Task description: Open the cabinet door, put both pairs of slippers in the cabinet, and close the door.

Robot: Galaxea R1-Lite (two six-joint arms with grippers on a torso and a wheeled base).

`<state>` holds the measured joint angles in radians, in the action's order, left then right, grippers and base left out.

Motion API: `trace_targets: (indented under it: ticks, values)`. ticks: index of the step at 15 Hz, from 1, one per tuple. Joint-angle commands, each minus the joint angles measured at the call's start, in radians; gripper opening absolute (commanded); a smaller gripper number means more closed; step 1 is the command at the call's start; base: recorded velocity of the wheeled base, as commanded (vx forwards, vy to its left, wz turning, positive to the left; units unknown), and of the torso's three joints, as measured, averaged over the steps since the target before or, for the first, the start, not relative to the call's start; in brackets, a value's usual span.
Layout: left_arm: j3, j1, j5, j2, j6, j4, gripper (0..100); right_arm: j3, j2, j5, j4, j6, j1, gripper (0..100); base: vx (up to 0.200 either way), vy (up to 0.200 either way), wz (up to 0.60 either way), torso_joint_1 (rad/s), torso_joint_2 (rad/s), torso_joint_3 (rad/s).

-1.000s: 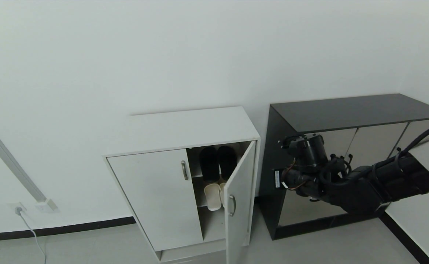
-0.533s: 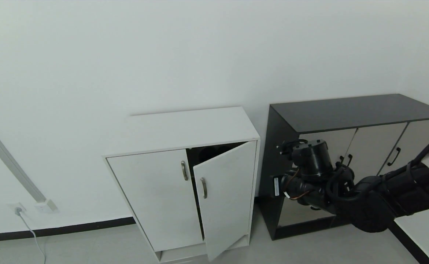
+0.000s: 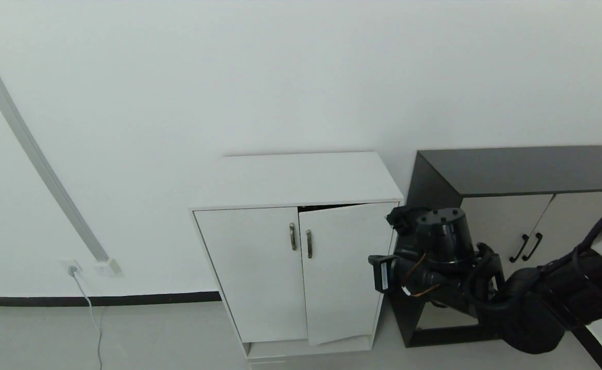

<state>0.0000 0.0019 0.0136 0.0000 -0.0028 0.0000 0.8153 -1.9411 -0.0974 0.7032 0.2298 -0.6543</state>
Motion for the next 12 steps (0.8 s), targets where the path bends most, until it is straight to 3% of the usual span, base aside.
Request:
trace_targets:
  ticks: [1, 4, 9, 12]
  values:
    - [0.0, 0.001, 0.0, 0.0, 0.0, 0.0, 0, -0.094, 0.011, 0.047, 0.078, -0.044, -0.001, 0, 0.0, 0.0, 0.0, 0.0, 0.0, 0.0]
    - [0.0, 0.001, 0.0, 0.0, 0.001, 0.0, 0, -0.234, 0.014, 0.153, 0.269, -0.101, -0.015, 0, 0.0, 0.0, 0.0, 0.0, 0.0, 0.0]
    - [0.0, 0.001, 0.0, 0.0, 0.001, 0.0, 0, -0.314, 0.01, 0.16, 0.305, -0.099, -0.038, 0, 0.0, 0.0, 0.0, 0.0, 0.0, 0.0]
    - [0.0, 0.001, -0.001, 0.0, 0.001, 0.0, 0, -0.332, 0.008, 0.16, 0.306, -0.099, -0.048, 0, 0.2, 0.0, 0.0, -0.004, 0.0, -0.001]
